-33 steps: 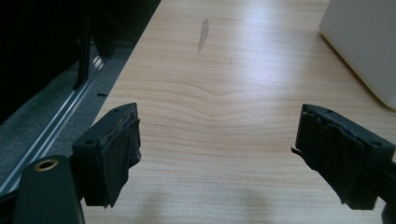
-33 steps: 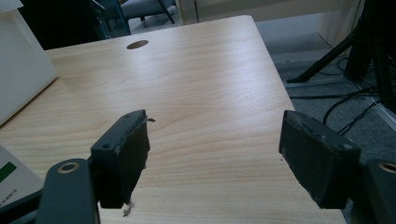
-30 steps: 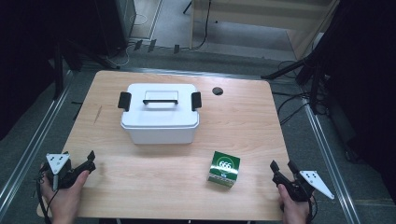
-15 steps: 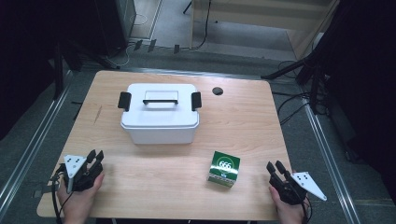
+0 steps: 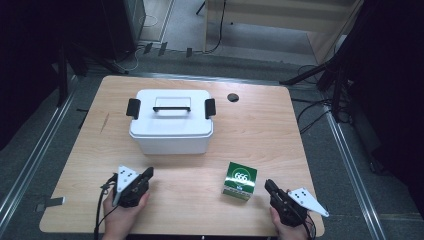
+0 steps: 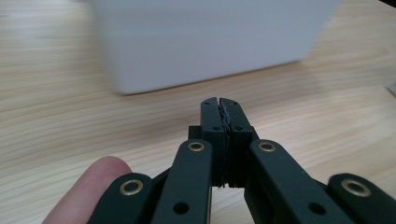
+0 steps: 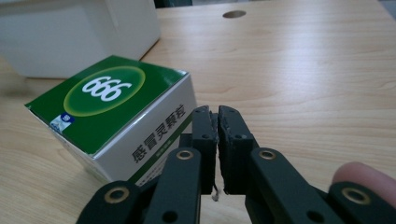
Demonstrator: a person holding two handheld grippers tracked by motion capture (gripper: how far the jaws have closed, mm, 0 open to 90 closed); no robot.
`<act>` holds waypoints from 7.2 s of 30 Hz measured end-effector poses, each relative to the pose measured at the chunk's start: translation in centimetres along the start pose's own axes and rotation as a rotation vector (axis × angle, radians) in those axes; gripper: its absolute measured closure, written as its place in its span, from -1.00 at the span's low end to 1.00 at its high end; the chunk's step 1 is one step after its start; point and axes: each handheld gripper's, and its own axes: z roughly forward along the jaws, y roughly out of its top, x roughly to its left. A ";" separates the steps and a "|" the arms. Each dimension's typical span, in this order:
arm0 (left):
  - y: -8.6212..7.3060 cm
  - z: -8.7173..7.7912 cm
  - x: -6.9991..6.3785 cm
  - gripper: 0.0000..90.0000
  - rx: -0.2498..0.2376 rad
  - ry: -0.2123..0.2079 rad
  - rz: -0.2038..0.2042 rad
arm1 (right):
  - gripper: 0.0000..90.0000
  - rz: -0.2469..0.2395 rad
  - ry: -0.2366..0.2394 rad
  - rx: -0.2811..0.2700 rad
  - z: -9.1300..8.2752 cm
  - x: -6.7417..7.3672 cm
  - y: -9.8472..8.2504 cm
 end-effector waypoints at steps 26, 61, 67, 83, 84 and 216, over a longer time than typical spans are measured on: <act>1.4 5.8 -10.5 1.00 0.081 -0.266 0.105 | 1.00 -0.079 0.109 0.074 4.3 3.1 0.1; 0.9 -2.5 5.4 -0.49 -0.097 0.014 -0.056 | -0.06 -0.194 0.046 -0.023 3.6 -0.5 4.5; 0.0 -3.3 7.7 -0.84 -0.062 0.106 -0.057 | -0.28 -0.221 0.063 -0.025 3.7 -0.7 6.5; -1.1 -5.9 13.5 -1.00 -0.077 0.259 -0.136 | -0.63 -0.352 0.155 0.043 4.9 -0.9 11.8; -1.2 -5.9 13.8 -1.00 -0.081 0.267 -0.139 | -0.63 -0.357 0.164 0.044 4.9 -0.9 12.1; -1.6 -4.2 13.7 -1.00 -0.003 0.330 -0.096 | 0.90 -1.236 0.537 0.527 23.0 19.6 25.9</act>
